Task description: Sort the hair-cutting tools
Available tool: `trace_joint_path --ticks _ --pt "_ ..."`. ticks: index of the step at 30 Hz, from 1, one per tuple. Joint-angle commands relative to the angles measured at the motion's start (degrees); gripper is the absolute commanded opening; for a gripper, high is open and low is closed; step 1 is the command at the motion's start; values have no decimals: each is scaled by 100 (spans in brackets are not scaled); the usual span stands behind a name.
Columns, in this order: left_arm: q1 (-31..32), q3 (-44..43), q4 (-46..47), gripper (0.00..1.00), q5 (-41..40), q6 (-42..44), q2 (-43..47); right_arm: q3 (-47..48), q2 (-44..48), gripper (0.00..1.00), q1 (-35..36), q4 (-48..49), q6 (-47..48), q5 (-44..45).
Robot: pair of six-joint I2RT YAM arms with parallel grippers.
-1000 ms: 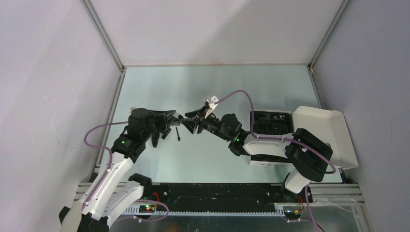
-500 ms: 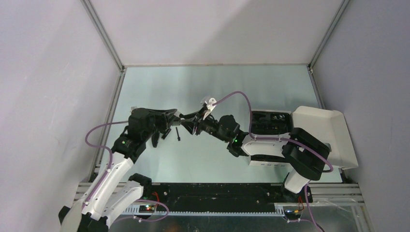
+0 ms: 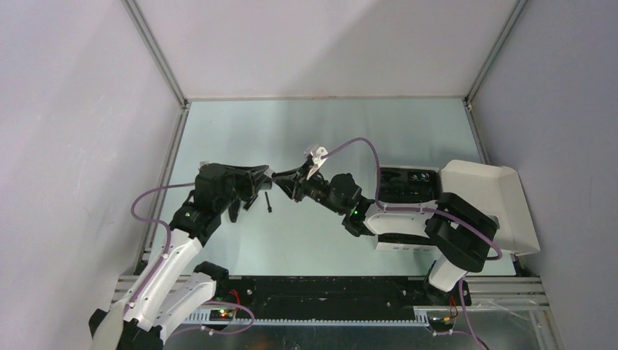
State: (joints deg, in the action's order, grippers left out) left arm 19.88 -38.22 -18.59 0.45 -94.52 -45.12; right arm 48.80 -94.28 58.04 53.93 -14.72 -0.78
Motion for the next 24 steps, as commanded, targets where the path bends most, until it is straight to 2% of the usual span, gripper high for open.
trace_joint_path --ticks 1,5,11,17,21,24 --pt "43 38 157 0 104 -110 8 244 32 19 39 318 92 62" --pt "45 82 185 0 105 -116 22 244 60 0 38 288 58 29" --pt "42 188 219 1 126 -62 27 244 125 0 17 242 -51 -101" --pt "43 238 403 24 22 315 62 144 382 0 -202 -27 -406 -417" --pt "47 204 402 33 -104 554 90 35 612 0 -345 -296 -578 -654" --pt "47 178 398 43 -255 752 105 -36 767 0 -431 -557 -672 -804"
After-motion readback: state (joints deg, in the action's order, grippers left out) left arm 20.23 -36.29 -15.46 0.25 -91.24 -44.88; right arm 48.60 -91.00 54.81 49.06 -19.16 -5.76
